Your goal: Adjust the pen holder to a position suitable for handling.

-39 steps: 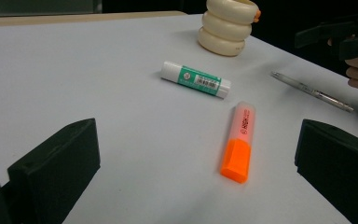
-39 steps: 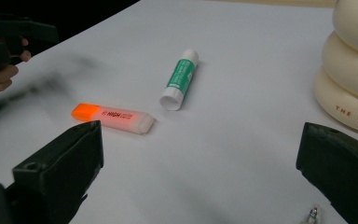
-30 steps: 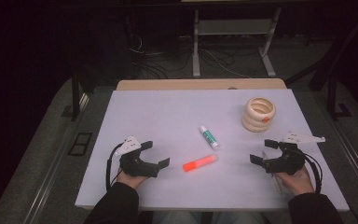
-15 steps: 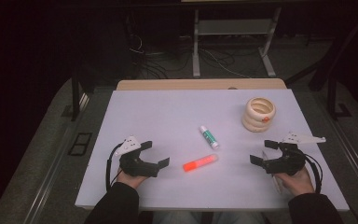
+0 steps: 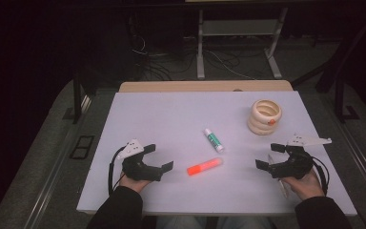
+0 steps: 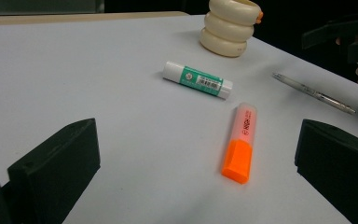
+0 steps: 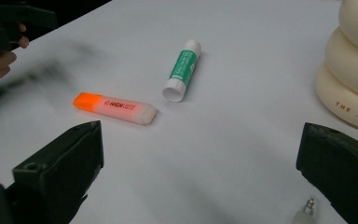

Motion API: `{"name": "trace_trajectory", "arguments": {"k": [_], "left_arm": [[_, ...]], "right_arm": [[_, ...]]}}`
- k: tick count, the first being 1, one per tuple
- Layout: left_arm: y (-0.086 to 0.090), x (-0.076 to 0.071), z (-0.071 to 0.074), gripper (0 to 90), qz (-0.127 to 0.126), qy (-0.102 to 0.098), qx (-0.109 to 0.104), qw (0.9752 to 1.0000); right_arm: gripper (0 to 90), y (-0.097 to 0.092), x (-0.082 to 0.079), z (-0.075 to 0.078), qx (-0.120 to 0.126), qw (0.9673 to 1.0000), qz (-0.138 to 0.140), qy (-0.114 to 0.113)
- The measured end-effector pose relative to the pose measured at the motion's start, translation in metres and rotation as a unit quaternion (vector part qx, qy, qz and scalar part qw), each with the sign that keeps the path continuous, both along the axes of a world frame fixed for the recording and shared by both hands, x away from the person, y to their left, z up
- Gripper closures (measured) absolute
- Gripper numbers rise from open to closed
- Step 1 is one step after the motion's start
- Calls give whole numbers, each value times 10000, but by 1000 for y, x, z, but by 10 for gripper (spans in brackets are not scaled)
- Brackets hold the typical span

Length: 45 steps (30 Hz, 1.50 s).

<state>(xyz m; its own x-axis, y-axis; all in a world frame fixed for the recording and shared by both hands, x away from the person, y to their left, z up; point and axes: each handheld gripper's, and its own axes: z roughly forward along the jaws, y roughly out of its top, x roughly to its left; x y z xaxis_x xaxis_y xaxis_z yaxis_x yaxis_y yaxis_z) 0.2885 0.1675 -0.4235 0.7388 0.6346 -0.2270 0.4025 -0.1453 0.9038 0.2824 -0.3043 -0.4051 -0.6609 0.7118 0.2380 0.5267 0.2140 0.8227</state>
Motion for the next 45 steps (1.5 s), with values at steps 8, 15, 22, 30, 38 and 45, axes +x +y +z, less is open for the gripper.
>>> {"name": "trace_trajectory", "arguments": {"k": [8, 15, 22, 30, 38, 45], "left_arm": [[0, 0, 0, 0, 15, 8, 9, 10000], [0, -1, 0, 0, 22, 1, 5, 10000], [0, -1, 0, 0, 23, 1, 13, 10000], [0, -1, 0, 0, 20, 1, 16, 10000], [1, -1, 0, 0, 21, 1, 11, 10000], [0, -1, 0, 0, 26, 8, 13, 10000]], "right_arm": [[2, -6, 8, 13, 5, 10000, -18, 77], [2, -11, 16, 21, 29, 9998, -17, 170], [2, -15, 26, 31, -80, 9997, 15, 209], [2, -22, 42, 44, -196, 9994, -4, 276], [2, -30, 58, 57, -262, 9992, -70, 300], [3, -37, 72, 60, -282, 9988, -157, 367]]}}
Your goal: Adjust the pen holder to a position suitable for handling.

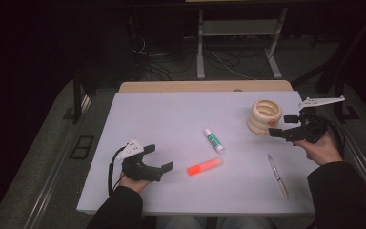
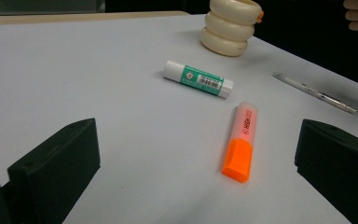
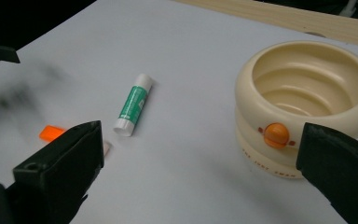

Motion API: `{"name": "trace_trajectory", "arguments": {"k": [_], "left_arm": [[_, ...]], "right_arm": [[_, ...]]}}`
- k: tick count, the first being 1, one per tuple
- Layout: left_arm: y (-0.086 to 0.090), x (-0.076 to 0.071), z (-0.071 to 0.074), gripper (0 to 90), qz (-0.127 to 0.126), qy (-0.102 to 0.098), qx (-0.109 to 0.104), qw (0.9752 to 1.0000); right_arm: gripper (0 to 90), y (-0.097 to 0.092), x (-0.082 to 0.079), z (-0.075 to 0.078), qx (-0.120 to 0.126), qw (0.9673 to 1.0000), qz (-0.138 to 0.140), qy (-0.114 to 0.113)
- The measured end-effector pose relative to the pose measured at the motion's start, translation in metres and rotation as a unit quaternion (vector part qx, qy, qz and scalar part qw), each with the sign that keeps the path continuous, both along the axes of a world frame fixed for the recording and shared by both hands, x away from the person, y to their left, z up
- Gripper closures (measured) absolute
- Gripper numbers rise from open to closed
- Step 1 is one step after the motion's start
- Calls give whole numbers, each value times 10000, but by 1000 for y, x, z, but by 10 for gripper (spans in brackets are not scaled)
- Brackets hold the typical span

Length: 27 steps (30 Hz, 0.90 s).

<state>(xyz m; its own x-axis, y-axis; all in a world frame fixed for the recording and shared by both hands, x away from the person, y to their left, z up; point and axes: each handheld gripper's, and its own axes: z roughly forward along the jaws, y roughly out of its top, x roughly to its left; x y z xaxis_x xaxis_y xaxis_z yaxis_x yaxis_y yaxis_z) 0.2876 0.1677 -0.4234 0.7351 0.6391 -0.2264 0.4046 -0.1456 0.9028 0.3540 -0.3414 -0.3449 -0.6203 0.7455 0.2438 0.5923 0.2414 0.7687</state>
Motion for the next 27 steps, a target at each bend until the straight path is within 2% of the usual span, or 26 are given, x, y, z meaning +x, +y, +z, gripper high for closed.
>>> {"name": "trace_trajectory", "arguments": {"k": [9, 10, 14, 17, 18, 27], "left_arm": [[0, 0, 0, 0, -7, -1, 9, 10000], [0, 0, 0, 0, -10, -1, 12, 10000], [0, 0, 0, 0, -11, -1, 9, 10000], [0, 0, 0, 0, -10, -4, -3, 10000], [0, 0, 0, 0, -10, -4, -3, 10000], [0, 0, 0, 0, -20, -10, 1, 10000]], "right_arm": [[4, -7, 15, 5, -7, 9999, -134, 82], [42, -9, 17, 5, -28, 9999, -143, 92], [51, -12, 23, 6, -8, 9998, -181, 117], [144, -15, 30, 7, -68, 9996, -222, 179], [144, -15, 30, 7, -68, 9996, -222, 179], [369, -22, 40, 1, -228, 9981, -535, 220]]}}
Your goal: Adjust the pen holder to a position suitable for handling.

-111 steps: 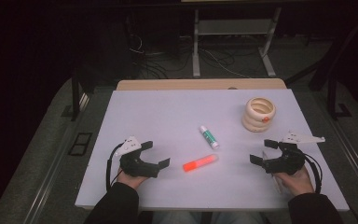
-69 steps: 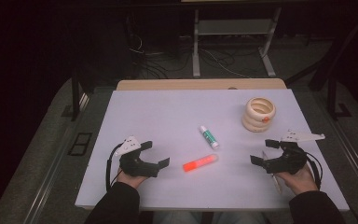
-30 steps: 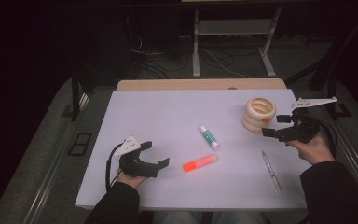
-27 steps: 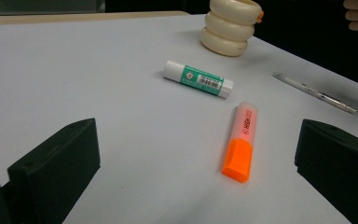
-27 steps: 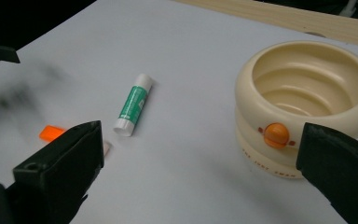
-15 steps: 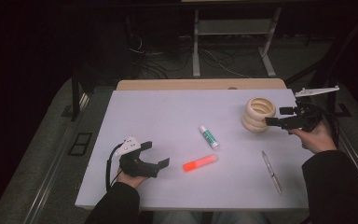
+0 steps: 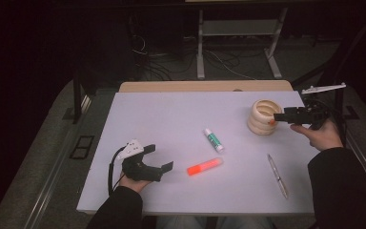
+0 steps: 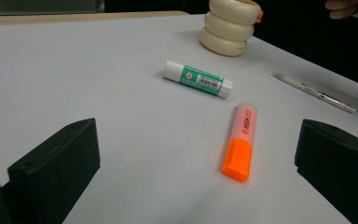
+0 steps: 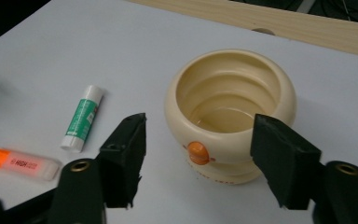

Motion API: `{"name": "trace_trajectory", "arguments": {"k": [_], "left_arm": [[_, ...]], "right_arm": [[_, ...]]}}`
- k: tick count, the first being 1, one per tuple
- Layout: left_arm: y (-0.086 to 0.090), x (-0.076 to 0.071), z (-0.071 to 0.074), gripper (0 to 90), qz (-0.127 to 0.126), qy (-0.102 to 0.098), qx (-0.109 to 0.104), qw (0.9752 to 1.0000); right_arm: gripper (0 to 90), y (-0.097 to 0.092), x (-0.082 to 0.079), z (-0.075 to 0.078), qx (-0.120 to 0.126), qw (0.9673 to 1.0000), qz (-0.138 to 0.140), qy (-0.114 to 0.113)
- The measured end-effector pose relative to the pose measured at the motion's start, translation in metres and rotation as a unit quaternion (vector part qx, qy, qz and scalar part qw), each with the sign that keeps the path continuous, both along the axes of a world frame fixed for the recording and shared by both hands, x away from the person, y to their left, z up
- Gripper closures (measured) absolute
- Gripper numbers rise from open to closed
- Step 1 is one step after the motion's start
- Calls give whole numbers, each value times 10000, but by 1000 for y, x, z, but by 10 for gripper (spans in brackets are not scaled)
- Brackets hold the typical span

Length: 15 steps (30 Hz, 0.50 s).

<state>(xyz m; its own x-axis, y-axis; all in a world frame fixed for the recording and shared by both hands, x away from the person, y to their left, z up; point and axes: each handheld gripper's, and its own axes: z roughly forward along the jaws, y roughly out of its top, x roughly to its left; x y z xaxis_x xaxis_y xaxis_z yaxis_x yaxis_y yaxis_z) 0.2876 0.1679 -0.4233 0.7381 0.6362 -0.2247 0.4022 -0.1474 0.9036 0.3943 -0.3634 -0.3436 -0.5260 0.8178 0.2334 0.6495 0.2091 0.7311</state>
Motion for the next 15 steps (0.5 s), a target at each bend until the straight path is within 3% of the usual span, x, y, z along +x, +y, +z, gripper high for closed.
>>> {"name": "trace_trajectory", "arguments": {"k": [7, 8, 13, 15], "left_arm": [[0, 0, 0, 0, 7, 3, 6, 10000], [0, 0, 0, 0, 7, 2, 15, 10000], [0, 0, 0, 0, 8, 5, 11, 10000], [0, 0, 0, 0, 6, 3, 11, 10000]], "right_arm": [[516, -5, 3, 0, -95, 9998, -160, -64], [589, -6, 4, 1, -110, 9996, -238, -90], [716, -8, 7, 2, -236, 9988, -418, -124], [812, -10, 10, 3, -318, 9980, -528, -122]]}}
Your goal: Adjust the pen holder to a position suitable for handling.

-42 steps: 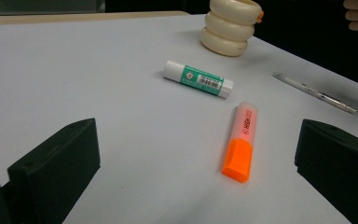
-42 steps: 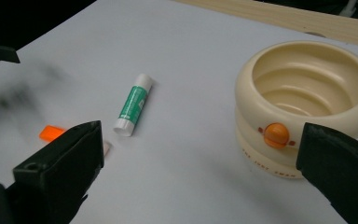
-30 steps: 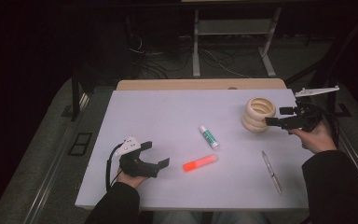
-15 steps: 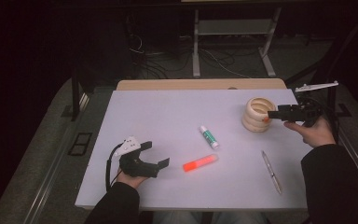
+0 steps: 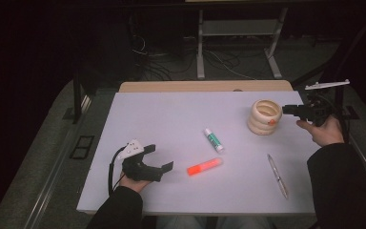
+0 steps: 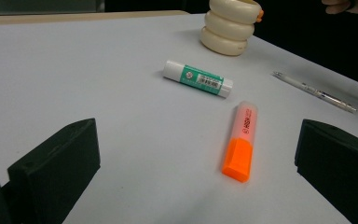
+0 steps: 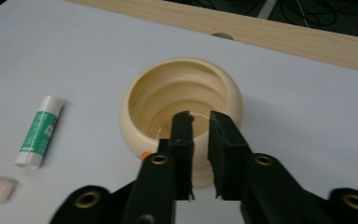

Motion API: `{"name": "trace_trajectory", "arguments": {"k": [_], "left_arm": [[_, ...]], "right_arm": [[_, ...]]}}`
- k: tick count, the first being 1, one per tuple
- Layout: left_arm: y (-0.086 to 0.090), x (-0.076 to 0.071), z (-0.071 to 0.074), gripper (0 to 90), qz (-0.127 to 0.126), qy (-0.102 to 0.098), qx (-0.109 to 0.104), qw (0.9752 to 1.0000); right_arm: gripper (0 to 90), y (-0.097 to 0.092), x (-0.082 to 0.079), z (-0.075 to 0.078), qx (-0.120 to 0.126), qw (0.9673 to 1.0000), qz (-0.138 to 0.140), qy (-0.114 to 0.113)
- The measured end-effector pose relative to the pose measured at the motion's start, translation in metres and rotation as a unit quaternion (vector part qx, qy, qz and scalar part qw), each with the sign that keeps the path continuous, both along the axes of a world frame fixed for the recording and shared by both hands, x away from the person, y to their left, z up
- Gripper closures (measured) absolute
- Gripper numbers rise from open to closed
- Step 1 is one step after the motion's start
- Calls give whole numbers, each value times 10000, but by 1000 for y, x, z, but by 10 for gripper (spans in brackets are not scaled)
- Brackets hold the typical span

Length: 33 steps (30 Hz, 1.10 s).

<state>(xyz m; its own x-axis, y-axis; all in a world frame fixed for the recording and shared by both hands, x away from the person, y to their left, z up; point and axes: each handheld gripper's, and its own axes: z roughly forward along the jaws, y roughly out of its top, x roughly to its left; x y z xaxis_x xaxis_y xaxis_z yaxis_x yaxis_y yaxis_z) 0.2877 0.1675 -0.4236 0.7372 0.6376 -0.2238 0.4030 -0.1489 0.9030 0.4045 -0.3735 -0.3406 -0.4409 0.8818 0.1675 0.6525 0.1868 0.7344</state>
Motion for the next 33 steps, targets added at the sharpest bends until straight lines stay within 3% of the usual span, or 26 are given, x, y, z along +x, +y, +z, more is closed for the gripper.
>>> {"name": "trace_trajectory", "arguments": {"k": [3, 11, 22, 33], "left_arm": [[0, 0, 0, 0, 0, 2, -3, 10000], [0, 0, 0, 0, -1, 4, -1, 10000], [0, 0, 0, 0, -1, 3, -10, 10000], [0, 0, 0, 0, 4, 0, -8, 10000]], "right_arm": [[883, -2, 4, -1, -101, 9999, -95, 9], [891, -9, 14, -10, -259, 9989, -374, 92], [891, -23, 26, -24, -208, 9977, -554, 335], [891, -26, 37, -47, -192, 9957, -652, 625]]}}
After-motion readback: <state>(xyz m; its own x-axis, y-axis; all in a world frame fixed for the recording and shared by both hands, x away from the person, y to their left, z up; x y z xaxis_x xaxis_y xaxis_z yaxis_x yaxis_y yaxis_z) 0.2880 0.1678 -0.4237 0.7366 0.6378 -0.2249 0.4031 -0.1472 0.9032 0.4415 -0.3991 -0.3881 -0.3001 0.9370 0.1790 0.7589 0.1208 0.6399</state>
